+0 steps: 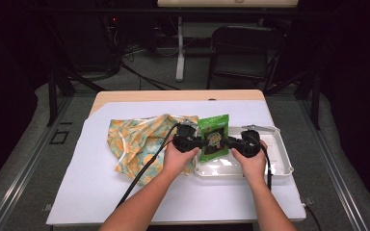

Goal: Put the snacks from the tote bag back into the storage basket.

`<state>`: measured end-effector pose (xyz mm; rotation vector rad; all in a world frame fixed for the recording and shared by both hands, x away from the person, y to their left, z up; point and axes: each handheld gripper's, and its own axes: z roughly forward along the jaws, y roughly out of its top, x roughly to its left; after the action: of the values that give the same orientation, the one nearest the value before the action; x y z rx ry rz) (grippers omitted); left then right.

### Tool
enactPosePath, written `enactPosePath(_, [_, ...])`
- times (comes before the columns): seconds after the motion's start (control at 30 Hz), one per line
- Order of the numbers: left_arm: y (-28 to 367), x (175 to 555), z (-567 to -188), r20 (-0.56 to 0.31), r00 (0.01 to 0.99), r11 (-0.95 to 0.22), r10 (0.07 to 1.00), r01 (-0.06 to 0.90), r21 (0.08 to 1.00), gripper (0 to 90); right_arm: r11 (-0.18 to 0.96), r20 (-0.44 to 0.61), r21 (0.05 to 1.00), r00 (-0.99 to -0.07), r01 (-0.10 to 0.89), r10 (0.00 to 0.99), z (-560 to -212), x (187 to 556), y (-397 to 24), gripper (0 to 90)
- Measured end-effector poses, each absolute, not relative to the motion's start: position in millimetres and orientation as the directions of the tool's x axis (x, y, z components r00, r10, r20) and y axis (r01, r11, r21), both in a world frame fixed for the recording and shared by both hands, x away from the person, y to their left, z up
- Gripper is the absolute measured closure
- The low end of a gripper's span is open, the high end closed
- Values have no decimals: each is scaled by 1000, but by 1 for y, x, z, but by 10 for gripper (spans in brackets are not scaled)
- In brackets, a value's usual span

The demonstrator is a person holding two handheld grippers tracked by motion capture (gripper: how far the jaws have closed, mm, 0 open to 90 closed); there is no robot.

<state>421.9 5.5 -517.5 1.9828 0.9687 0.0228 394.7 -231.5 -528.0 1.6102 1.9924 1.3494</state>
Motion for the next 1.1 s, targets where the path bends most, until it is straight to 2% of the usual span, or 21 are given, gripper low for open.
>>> enactPosePath(0.3, [6, 424, -518, -335, 702, -283, 628, 607, 742, 714, -8, 300, 762, -343, 647, 890, -526, 396, -232, 883])
enactPosePath(0.47, [7, 424, -517, -334, 683, -262, 650, 614, 745, 683, -5, 304, 765, -354, 645, 884, -526, 395, -231, 900])
enactPosePath(0.77, [10, 426, -516, -327, 660, -261, 676, 630, 732, 613, -59, 345, 754, -318, 654, 883, -526, 395, -235, 900])
enactPosePath(1.1, [10, 424, -514, -308, 650, -270, 694, 632, 726, 598, -112, 381, 723, -258, 681, 888, -529, 397, -236, 900])
